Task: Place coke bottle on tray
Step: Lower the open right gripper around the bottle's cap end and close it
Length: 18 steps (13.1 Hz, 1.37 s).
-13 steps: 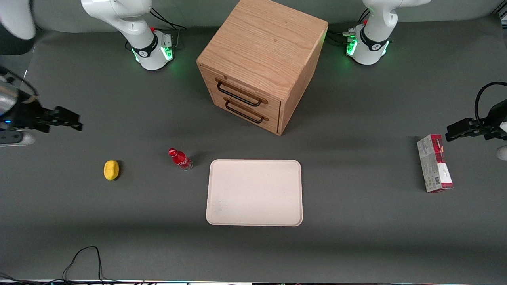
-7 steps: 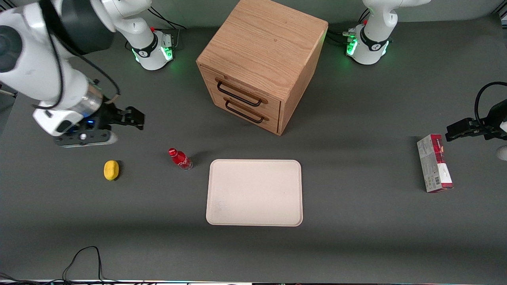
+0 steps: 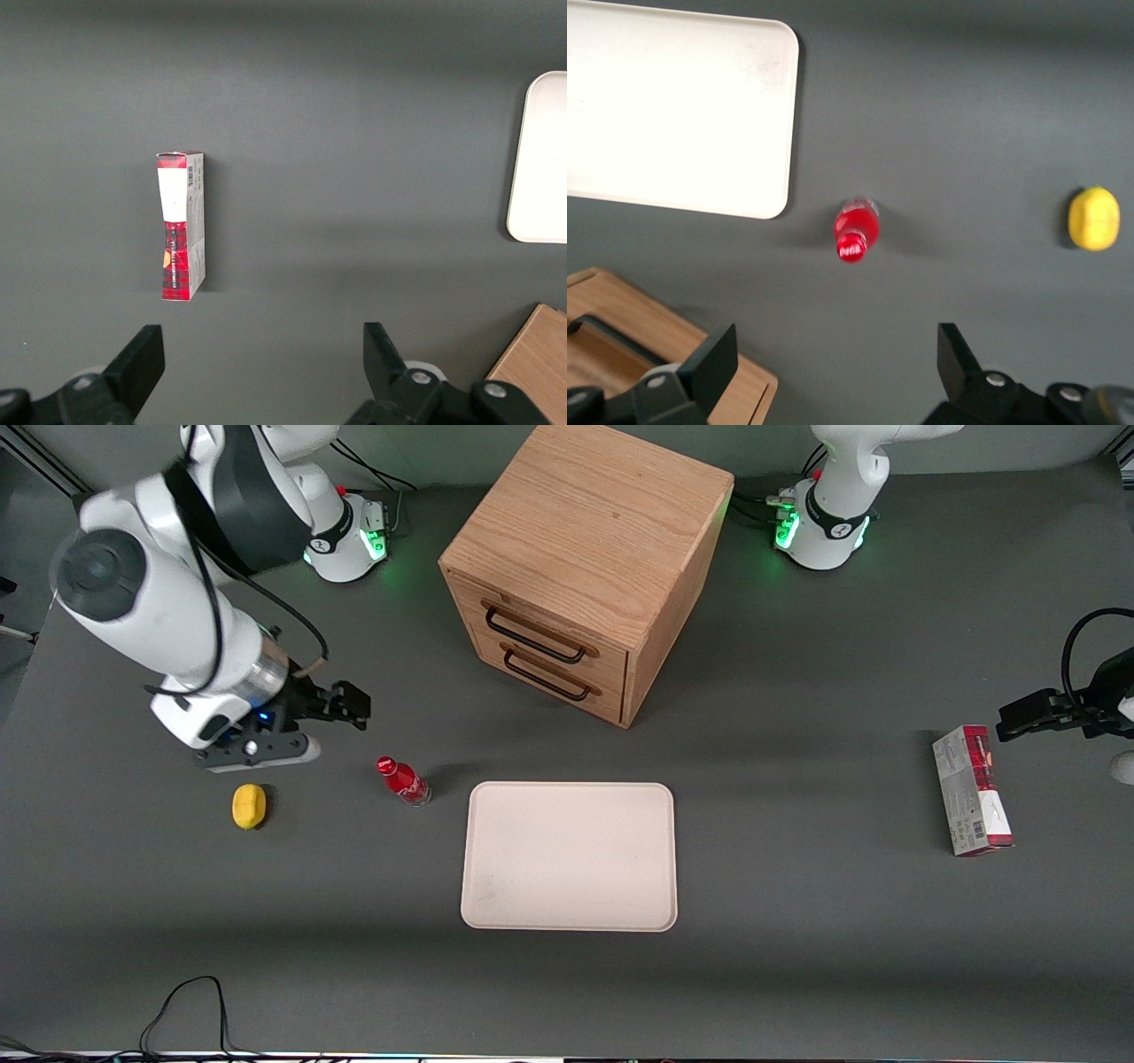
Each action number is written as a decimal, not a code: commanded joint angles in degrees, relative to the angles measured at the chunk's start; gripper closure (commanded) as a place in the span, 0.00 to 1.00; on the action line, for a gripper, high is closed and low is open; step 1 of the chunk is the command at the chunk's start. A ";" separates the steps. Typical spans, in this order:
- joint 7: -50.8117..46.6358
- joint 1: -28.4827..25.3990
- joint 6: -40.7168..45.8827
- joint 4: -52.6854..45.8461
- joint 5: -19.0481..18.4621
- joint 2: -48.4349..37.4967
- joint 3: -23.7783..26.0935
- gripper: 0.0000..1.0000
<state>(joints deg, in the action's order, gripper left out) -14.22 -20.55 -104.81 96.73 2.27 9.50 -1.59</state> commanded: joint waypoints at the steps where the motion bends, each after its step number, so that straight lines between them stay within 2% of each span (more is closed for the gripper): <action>1: -0.72 -1.16 -8.98 8.10 1.16 -0.37 -0.61 0.00; 5: -0.89 -1.25 -15.24 10.58 0.64 4.37 -0.70 0.00; 10: -1.77 -1.16 -22.36 16.73 0.55 5.53 -0.79 0.00; 16: -3.27 -1.16 -23.33 16.82 0.55 6.84 -0.79 0.01; 18: -3.35 -1.16 -23.25 16.74 0.55 6.84 -0.79 0.36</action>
<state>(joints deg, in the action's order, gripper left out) -16.15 -20.92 -127.11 113.25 2.27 16.44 -1.78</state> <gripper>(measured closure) 0.035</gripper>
